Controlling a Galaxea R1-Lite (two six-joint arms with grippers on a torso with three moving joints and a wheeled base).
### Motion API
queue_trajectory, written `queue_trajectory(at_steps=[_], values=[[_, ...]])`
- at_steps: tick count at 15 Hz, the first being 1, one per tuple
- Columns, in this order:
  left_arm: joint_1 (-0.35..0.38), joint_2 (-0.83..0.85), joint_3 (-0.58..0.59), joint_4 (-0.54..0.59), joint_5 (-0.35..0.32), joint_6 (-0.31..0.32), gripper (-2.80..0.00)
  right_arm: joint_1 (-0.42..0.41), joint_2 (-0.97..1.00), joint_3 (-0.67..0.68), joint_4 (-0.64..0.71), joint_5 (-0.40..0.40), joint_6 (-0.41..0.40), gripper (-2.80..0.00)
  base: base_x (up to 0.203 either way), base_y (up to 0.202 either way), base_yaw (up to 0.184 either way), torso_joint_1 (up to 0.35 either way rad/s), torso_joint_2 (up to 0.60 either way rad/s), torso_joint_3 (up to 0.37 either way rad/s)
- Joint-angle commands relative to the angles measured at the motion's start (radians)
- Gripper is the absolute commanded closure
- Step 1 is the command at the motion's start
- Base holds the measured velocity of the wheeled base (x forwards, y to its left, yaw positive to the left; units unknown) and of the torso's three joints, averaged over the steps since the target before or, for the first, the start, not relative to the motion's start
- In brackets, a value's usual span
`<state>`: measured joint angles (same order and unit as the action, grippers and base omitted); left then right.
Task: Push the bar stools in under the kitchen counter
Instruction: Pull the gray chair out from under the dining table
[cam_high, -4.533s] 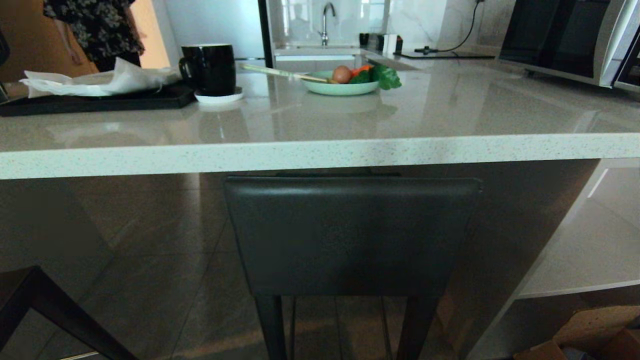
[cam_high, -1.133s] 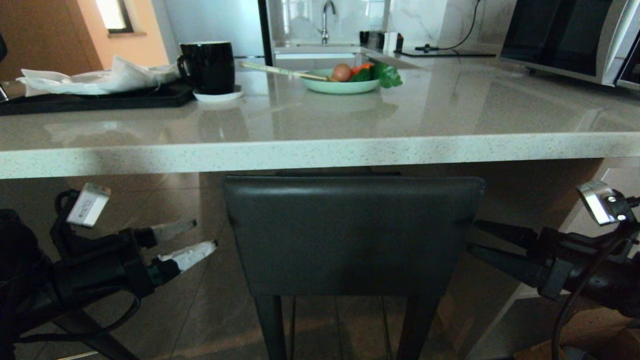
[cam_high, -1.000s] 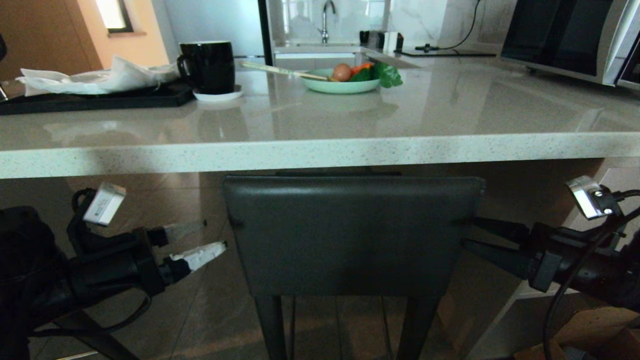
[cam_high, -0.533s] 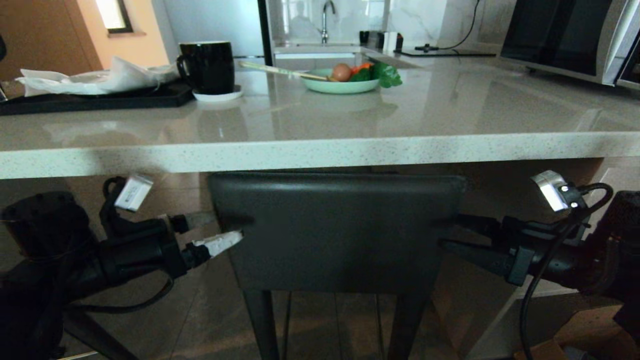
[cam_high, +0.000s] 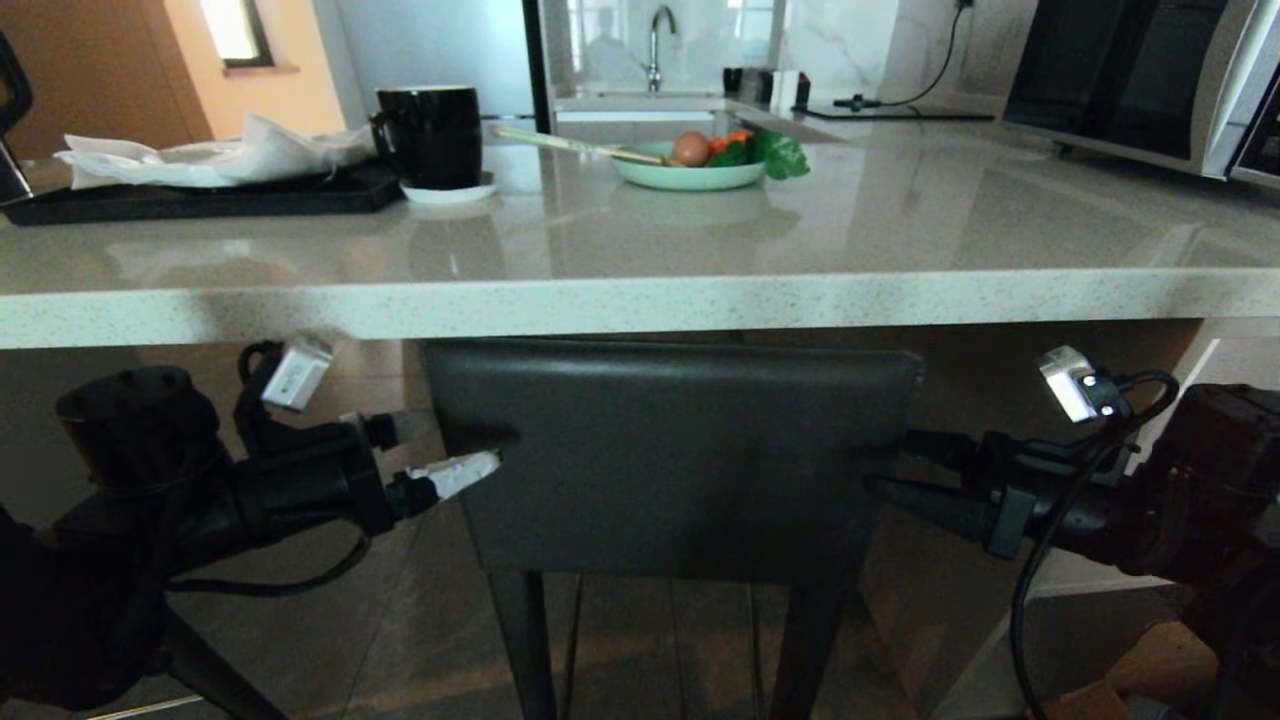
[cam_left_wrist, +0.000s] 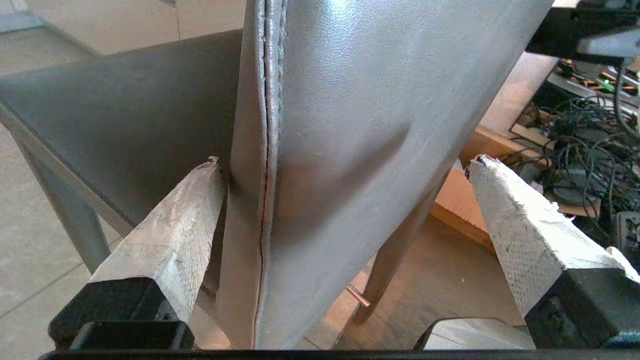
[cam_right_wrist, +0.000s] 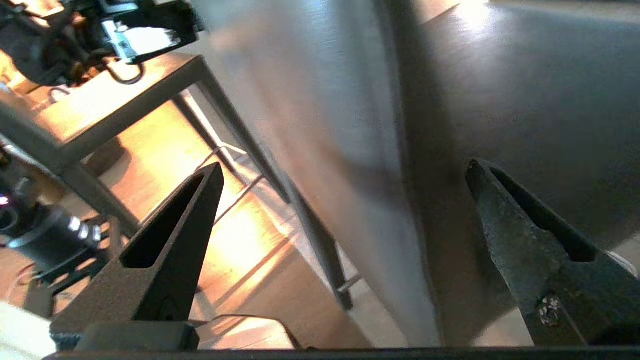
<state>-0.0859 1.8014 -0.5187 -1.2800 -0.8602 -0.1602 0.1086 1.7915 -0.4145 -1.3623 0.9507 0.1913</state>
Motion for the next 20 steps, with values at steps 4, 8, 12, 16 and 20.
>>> queue_trajectory(at_steps=[4, 8, 12, 16, 20], values=[[0.02, 0.007, -0.022, -0.007, -0.005, -0.007, -2.8, -0.021, 0.028, -0.026, -0.009, 0.003, 0.0, -2.8, 0.0, 0.0, 0.0, 0.0, 0.0, 0.0], [0.01, -0.101, 0.065, -0.006, -0.008, -0.01, -2.8, -0.014, 0.036, -0.029, -0.011, 0.003, -0.001, -2.8, 0.0, 0.0, 0.0, 0.0, 0.0, 0.0], [0.018, -0.111, 0.086, -0.005, -0.015, -0.012, -2.8, -0.009, 0.037, -0.022, -0.024, 0.005, -0.001, -2.8, 0.0, 0.0, 0.0, 0.0, 0.0, 0.0], [-0.026, -0.218, 0.19, -0.005, -0.007, -0.024, -2.8, -0.006, 0.054, -0.018, -0.055, 0.003, 0.002, -2.8, 0.0, 0.0, 0.0, 0.0, 0.0, 0.0], [-0.09, -0.259, 0.232, -0.004, -0.002, -0.036, -2.8, 0.0, 0.05, -0.017, -0.057, 0.003, 0.0, -2.8, 0.0, 0.0, 0.0, 0.0, 0.0, 0.0]])
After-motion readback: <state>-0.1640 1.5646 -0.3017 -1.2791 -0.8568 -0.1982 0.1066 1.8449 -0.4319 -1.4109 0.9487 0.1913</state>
